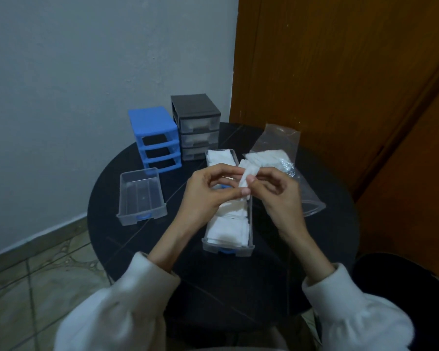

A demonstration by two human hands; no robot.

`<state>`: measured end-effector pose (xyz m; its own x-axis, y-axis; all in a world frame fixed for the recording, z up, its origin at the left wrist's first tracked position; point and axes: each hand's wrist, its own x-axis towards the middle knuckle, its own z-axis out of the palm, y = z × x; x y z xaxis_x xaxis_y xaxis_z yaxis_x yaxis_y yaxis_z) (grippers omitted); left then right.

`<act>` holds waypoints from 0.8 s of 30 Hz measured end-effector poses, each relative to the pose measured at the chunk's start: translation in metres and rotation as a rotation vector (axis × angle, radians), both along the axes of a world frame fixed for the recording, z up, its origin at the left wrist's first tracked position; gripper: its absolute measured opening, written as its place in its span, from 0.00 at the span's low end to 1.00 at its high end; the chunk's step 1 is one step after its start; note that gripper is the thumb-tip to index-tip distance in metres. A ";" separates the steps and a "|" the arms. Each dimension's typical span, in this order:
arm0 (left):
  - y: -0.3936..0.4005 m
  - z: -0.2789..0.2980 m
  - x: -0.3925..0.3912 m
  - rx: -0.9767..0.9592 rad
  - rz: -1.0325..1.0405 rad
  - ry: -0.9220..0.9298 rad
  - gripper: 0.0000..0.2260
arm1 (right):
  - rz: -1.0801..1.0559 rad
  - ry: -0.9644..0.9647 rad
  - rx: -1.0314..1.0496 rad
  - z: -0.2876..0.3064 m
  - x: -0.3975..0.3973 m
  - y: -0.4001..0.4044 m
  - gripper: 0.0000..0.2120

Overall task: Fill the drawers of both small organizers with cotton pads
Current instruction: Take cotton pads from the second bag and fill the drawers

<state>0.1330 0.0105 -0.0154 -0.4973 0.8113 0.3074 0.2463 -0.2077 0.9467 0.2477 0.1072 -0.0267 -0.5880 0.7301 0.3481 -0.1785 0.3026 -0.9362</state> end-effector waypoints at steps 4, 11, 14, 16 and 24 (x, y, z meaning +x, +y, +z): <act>0.000 -0.002 -0.003 -0.029 -0.014 0.039 0.15 | 0.018 -0.019 0.000 -0.001 0.002 0.003 0.07; -0.001 -0.004 -0.003 -0.037 -0.088 -0.015 0.17 | 0.025 -0.043 -0.015 0.000 0.004 0.003 0.10; -0.002 -0.005 -0.005 -0.070 -0.107 -0.030 0.18 | 0.023 -0.062 -0.013 -0.002 0.004 0.003 0.11; -0.001 -0.007 -0.007 -0.079 -0.089 -0.018 0.17 | 0.018 -0.058 -0.039 -0.003 0.002 0.002 0.10; 0.011 -0.010 -0.001 -0.058 0.132 0.086 0.07 | -0.051 -0.033 -0.087 -0.003 -0.012 -0.004 0.10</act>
